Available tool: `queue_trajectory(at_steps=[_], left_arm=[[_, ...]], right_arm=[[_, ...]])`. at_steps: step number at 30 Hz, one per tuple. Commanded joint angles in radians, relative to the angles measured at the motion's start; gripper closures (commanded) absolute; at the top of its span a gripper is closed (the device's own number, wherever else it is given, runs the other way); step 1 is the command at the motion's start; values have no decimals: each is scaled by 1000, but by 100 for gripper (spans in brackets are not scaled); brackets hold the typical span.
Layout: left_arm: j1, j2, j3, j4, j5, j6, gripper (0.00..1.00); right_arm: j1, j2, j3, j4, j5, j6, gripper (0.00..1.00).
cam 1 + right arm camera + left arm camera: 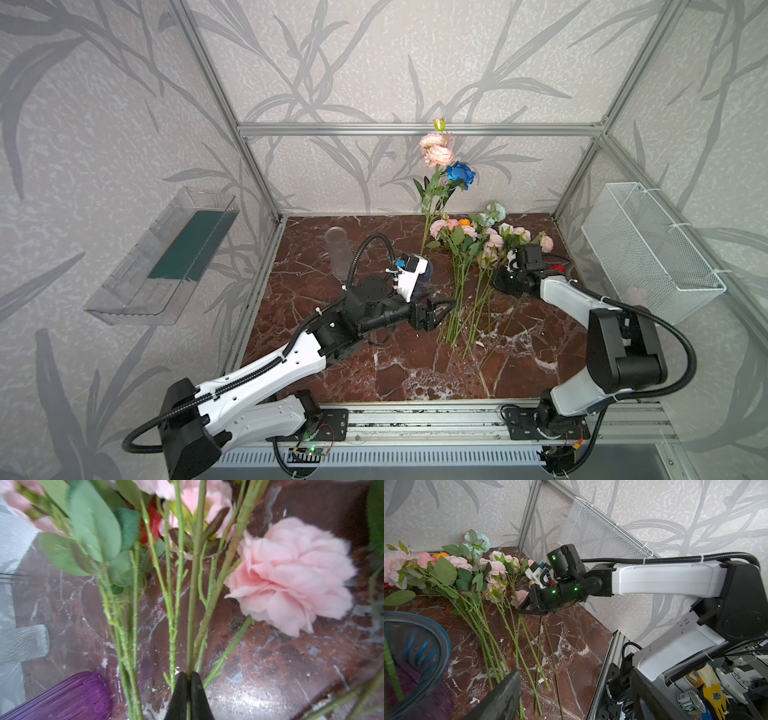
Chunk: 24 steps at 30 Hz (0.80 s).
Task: Arrange the flowers into the vase
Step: 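Grasp a white rose stem with the right gripper and lift it upright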
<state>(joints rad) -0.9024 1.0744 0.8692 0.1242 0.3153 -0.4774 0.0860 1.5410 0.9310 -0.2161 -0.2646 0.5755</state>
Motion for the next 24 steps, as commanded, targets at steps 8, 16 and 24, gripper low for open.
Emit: queue_trajectory(at_steps=[8, 16, 24], left_arm=[[-4, -12, 34, -15, -19, 31, 18], [-4, -33, 29, -18, -52, 46, 18], [-4, -119, -9, -18, -251, 104, 17]], right_arm=[[70, -181, 27, -78, 6, -6, 97], [178, -306, 24, -22, 58, -46, 98], [313, -521, -53, 137, 200, -81, 99]])
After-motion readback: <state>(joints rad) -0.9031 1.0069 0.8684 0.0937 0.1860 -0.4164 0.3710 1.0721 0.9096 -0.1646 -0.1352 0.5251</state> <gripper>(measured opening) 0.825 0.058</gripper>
